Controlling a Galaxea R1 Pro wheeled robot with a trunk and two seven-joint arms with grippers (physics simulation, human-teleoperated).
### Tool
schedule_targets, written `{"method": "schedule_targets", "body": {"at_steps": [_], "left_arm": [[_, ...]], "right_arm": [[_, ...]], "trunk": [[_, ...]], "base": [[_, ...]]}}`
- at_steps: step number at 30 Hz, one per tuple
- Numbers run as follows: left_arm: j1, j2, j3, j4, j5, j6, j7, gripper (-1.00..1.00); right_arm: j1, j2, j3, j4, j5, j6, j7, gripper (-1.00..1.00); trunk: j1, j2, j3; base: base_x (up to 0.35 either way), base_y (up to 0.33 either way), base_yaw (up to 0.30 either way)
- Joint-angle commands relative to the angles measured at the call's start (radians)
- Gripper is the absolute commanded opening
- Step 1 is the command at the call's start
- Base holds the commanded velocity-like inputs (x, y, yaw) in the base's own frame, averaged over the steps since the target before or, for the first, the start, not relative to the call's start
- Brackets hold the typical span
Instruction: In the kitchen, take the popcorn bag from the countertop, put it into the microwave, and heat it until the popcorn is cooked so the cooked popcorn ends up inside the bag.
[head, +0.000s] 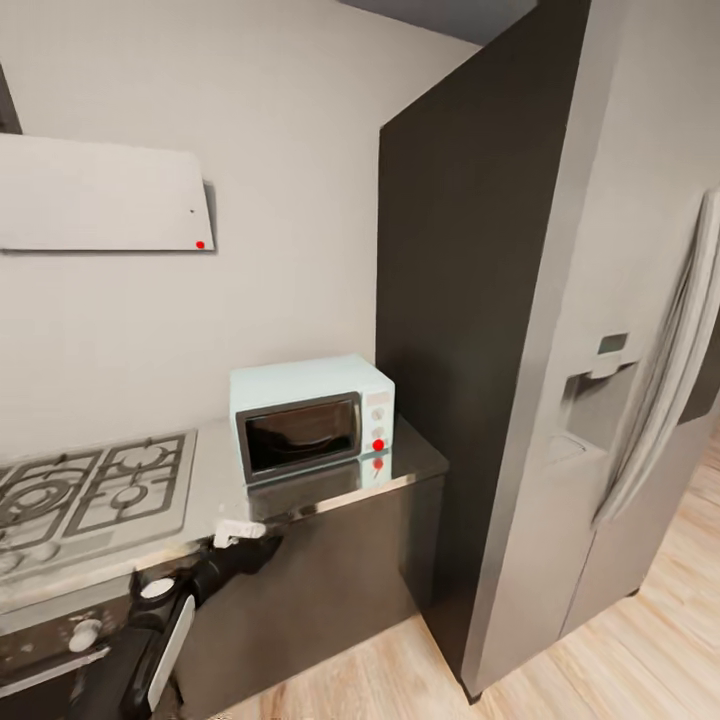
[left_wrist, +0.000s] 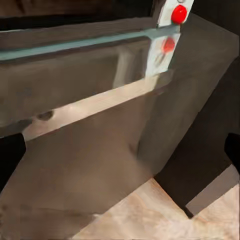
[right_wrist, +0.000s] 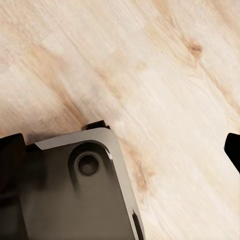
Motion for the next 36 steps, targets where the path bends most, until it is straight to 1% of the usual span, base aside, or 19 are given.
{"method": "schedule_targets", "body": {"at_steps": [1,2,4,5,6,7,8,9,10,12,15,18,19,21,24,30,33,34,36], "left_arm": [[-0.001,0.003,0.008,0.093,0.002,0.007,-0.006,1.00],[-0.001,0.006,0.011,0.161,0.002,0.006,-0.007,1.00],[-0.001,0.011,0.015,0.378,0.002,-0.006,-0.005,1.00],[-0.001,0.011,0.016,0.571,0.002,-0.054,0.016,1.00],[-0.001,0.013,0.017,0.734,0.002,-0.130,0.071,1.00],[-0.001,0.015,0.017,0.841,0.002,-0.175,0.137,1.00],[-0.001,0.020,0.017,0.906,0.002,-0.194,0.182,1.00],[-0.001,0.036,0.017,1.018,0.003,-0.211,0.259,1.00],[0.000,0.047,0.017,1.058,0.003,-0.215,0.289,1.00],[0.022,0.069,0.016,1.087,0.004,-0.204,0.312,1.00],[0.180,0.087,0.016,1.099,0.004,-0.125,0.322,1.00],[0.275,0.088,0.015,1.102,0.004,-0.101,0.325,1.00],[0.284,0.089,0.015,1.102,0.004,-0.097,0.325,1.00],[0.302,0.090,0.014,1.102,0.004,-0.088,0.325,1.00],[0.307,0.086,0.014,1.103,0.004,-0.086,0.325,1.00],[0.308,0.082,0.014,1.102,0.002,-0.087,0.325,1.00],[0.308,0.079,0.014,1.102,0.002,-0.087,0.324,1.00],[0.308,0.077,0.014,1.102,0.002,-0.088,0.324,1.00],[0.308,0.075,0.013,1.102,0.002,-0.092,0.324,1.00]], "right_arm": [[0.000,-0.001,-0.007,0.003,-0.001,-0.004,0.003,1.00],[0.000,0.000,-0.007,0.003,-0.001,-0.004,0.003,1.00],[0.000,-0.001,-0.007,0.003,0.000,-0.004,0.003,1.00],[0.000,-0.001,-0.007,0.003,0.000,-0.004,0.004,1.00],[0.000,0.000,-0.007,0.003,-0.001,-0.004,0.005,1.00],[0.000,0.000,-0.007,0.003,-0.001,-0.005,0.005,1.00],[0.000,0.000,-0.007,0.003,0.000,-0.004,0.005,1.00],[0.000,0.000,-0.007,0.003,0.000,-0.004,0.005,1.00],[0.000,-0.001,-0.007,0.003,0.000,-0.004,0.005,1.00],[0.000,-0.001,-0.008,0.003,0.000,-0.004,0.005,1.00],[0.000,-0.001,-0.010,-0.004,0.001,-0.005,0.005,1.00],[-0.001,0.001,-0.008,-0.028,0.001,-0.055,0.007,1.00],[-0.003,0.002,-0.007,-0.033,0.001,-0.088,0.008,1.00],[-0.014,0.004,-0.007,-0.041,0.001,-0.227,0.009,1.00],[-0.018,0.004,-0.006,-0.044,0.001,-0.330,0.010,1.00],[-0.018,0.001,0.031,-0.054,0.002,-0.349,0.010,1.00],[-0.029,0.000,0.040,-0.159,0.001,-0.348,0.037,1.00],[-0.074,0.000,0.043,-0.190,0.001,-0.348,0.076,1.00],[-0.129,0.000,0.043,-0.203,0.001,-0.348,0.094,1.00]], "trunk": [[0.000,-0.001,0.000],[0.000,-0.001,0.000],[0.000,-0.001,-0.001],[0.000,-0.001,-0.001],[0.000,-0.001,-0.001],[0.000,-0.001,-0.002],[0.000,-0.001,-0.002],[0.000,-0.001,-0.002],[0.000,-0.001,-0.003],[0.000,-0.001,-0.004],[0.000,-0.001,-0.005],[0.000,-0.001,-0.007],[0.000,-0.001,-0.008],[0.000,-0.001,-0.009],[0.000,-0.001,-0.012],[0.000,-0.001,-0.014],[0.000,-0.001,-0.014],[0.000,-0.001,-0.014],[0.000,-0.001,-0.014]], "base": [[-0.003,0.000,0.276],[-0.002,0.000,0.276],[-0.001,0.000,0.276],[0.000,0.000,0.276],[0.000,0.000,0.276],[0.000,0.000,0.276],[0.000,0.000,0.276],[0.000,0.000,0.276],[0.000,0.000,0.276],[0.000,0.000,0.276],[0.000,0.000,0.275],[0.000,0.000,0.268],[0.000,0.000,0.262],[0.000,0.000,0.261],[0.000,0.000,0.254],[0.000,0.000,0.102],[0.000,0.000,0.004],[0.000,0.000,0.000],[0.000,0.000,0.000]]}}
